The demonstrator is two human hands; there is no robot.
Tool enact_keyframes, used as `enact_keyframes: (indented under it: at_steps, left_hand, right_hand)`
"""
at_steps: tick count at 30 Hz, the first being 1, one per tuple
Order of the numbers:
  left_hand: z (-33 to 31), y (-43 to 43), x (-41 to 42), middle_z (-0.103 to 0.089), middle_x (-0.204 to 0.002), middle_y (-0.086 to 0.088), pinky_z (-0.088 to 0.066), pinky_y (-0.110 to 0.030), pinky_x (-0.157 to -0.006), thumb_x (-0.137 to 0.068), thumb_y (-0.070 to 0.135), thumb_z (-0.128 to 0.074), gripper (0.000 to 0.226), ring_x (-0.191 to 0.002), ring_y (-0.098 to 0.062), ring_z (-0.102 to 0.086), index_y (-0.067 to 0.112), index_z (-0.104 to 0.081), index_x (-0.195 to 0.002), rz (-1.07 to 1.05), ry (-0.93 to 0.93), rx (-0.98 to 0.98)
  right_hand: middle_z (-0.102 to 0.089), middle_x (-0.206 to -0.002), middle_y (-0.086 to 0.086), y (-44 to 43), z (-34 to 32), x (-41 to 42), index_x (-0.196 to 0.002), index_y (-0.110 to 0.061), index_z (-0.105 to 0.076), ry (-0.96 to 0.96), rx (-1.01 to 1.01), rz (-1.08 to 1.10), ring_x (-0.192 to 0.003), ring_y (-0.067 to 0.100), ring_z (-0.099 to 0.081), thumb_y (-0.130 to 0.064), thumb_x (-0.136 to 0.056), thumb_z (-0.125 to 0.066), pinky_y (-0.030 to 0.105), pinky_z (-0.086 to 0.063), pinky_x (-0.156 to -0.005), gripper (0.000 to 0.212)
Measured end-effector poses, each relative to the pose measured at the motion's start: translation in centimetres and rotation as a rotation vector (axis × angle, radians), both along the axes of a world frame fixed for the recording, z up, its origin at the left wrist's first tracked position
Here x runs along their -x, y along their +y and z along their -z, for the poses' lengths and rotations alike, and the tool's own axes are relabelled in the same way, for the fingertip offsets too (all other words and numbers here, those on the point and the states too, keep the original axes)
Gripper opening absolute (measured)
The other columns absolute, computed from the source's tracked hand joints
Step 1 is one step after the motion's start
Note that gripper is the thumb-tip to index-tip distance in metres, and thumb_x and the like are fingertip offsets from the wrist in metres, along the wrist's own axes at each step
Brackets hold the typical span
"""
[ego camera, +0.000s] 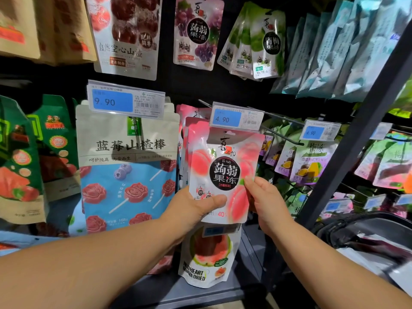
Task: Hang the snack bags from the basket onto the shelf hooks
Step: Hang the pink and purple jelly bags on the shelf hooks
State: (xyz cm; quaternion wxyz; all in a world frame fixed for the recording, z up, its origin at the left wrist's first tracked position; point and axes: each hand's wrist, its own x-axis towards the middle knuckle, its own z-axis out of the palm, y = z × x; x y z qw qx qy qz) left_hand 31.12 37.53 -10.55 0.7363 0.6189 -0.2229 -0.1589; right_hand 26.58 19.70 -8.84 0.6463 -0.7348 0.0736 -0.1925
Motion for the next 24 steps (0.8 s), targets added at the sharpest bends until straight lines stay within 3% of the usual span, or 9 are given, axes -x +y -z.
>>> enact_keyframes:
  at_steps: [2,6,14,18,20,22,24]
  left_hand:
    - [-0.2,0.0,0.4,-0.072,-0.068,0.012,-0.049,-0.009,-0.058,-0.083,0.002,-0.072,0.027,-0.062,0.003,-0.067,0.005,-0.066,-0.109,-0.002,-0.010,0.001]
    - [-0.1,0.2,0.8,-0.074,-0.076,0.011,-0.049,-0.011,-0.060,-0.080,0.010,-0.076,0.032,-0.067,0.001,-0.068,0.009,-0.068,-0.111,-0.025,-0.038,0.001]
    - [0.1,0.5,1.4,-0.077,-0.102,-0.002,-0.058,-0.034,-0.083,-0.068,0.024,-0.087,0.053,-0.095,-0.021,-0.073,0.014,-0.068,-0.116,-0.070,0.005,0.039]
    - [0.0,0.6,1.7,-0.077,-0.100,-0.002,-0.059,-0.025,-0.073,-0.074,0.015,-0.079,0.040,-0.090,-0.018,-0.074,0.014,-0.069,-0.113,-0.078,0.025,0.054]
    - [0.0,0.6,1.7,-0.077,-0.101,-0.005,-0.059,-0.029,-0.076,-0.068,0.021,-0.080,0.047,-0.091,-0.020,-0.074,0.013,-0.068,-0.113,-0.080,0.023,0.054]
    - [-0.3,0.5,1.6,-0.077,-0.099,-0.005,-0.058,-0.027,-0.071,-0.068,0.019,-0.080,0.047,-0.088,-0.019,-0.074,0.013,-0.069,-0.112,-0.084,0.033,0.065]
    - [-0.5,0.4,1.4,-0.077,-0.098,-0.004,-0.057,-0.023,-0.068,-0.073,0.015,-0.079,0.041,-0.086,-0.017,-0.074,0.013,-0.069,-0.112,-0.088,0.026,0.058]
  right_hand:
    - [-0.075,-0.092,0.016,0.1,-0.1,0.1,-0.097,0.003,-0.067,0.009,-0.016,0.018,-0.082,0.027,-0.071,-0.028,-0.101,-0.050,0.039,-0.055,-0.076,0.036]
    - [-0.073,-0.098,0.021,0.5,-0.4,0.3,-0.101,0.008,-0.067,0.038,-0.009,0.034,-0.097,0.039,-0.069,-0.030,-0.102,-0.048,0.050,-0.053,-0.089,0.042]
    - [-0.075,-0.094,0.017,0.9,-0.6,0.3,-0.093,0.000,-0.069,0.058,-0.008,0.050,-0.094,0.035,-0.071,-0.034,-0.100,-0.052,0.044,-0.055,-0.085,0.039]
    - [-0.076,-0.094,0.015,1.0,-0.5,0.2,-0.095,-0.001,-0.070,0.071,0.001,0.041,-0.095,0.035,-0.071,-0.037,-0.099,-0.053,0.049,-0.053,-0.090,0.041]
    - [-0.076,-0.091,0.014,1.0,-0.5,0.1,-0.092,0.000,-0.070,0.064,0.010,0.042,-0.090,0.031,-0.072,-0.039,-0.098,-0.054,0.044,-0.055,-0.084,0.043]
    - [-0.074,-0.082,0.013,1.0,-0.8,0.1,-0.085,-0.002,-0.069,0.061,0.022,0.050,-0.075,0.023,-0.072,-0.037,-0.099,-0.053,0.033,-0.056,-0.069,0.040]
    - [-0.073,-0.085,0.019,1.0,-1.0,-0.1,-0.087,-0.001,-0.068,0.056,0.021,0.070,-0.077,0.025,-0.071,-0.034,-0.100,-0.052,0.038,-0.055,-0.072,0.039]
